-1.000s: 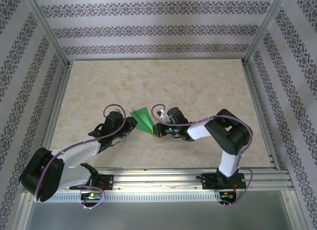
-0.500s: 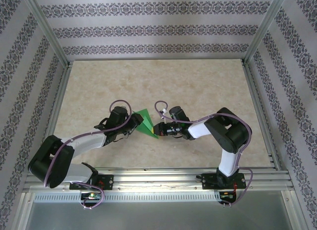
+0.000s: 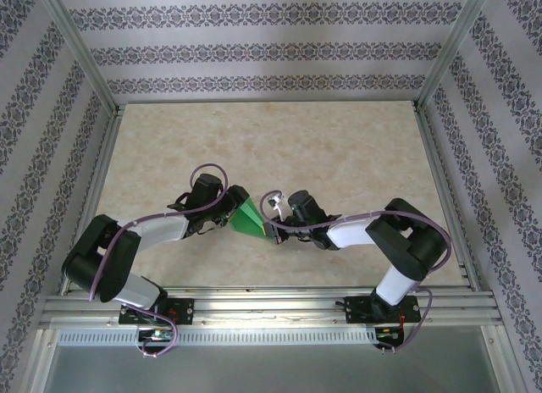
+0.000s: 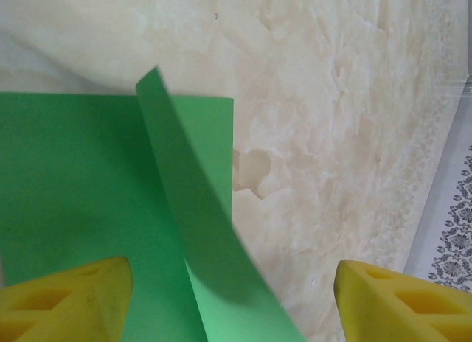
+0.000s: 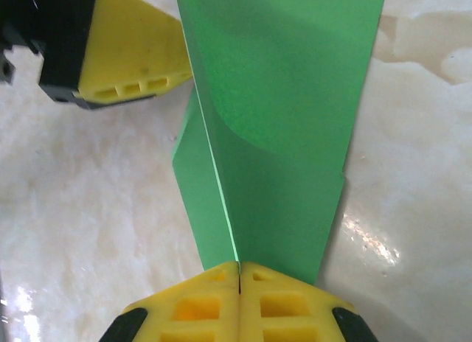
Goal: Fold a paper plane with a square sheet of paper (pick it up from the middle)
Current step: Fourth fold the wing at the center of the table.
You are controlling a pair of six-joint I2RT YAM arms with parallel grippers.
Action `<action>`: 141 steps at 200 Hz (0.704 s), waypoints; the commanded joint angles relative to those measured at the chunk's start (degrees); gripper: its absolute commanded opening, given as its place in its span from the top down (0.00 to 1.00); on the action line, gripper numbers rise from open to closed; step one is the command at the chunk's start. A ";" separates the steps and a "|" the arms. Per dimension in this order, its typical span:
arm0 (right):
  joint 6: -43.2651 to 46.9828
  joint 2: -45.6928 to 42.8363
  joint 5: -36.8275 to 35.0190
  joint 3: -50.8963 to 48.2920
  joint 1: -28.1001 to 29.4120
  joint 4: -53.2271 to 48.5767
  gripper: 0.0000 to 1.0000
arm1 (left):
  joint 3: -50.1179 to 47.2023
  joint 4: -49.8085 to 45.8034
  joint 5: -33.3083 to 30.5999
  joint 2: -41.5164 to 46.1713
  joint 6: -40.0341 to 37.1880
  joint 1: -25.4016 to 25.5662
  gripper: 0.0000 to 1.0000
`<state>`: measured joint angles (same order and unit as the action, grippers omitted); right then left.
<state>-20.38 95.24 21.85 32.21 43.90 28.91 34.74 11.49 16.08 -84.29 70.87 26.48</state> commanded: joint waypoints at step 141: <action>18.28 -3.86 -17.60 -4.43 6.79 0.65 0.85 | -3.61 5.00 1.28 2.43 4.44 -0.82 0.93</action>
<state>-4.78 92.38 7.29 28.53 49.43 28.95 32.29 13.30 17.15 -83.85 74.39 26.48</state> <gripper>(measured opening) 0.121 0.107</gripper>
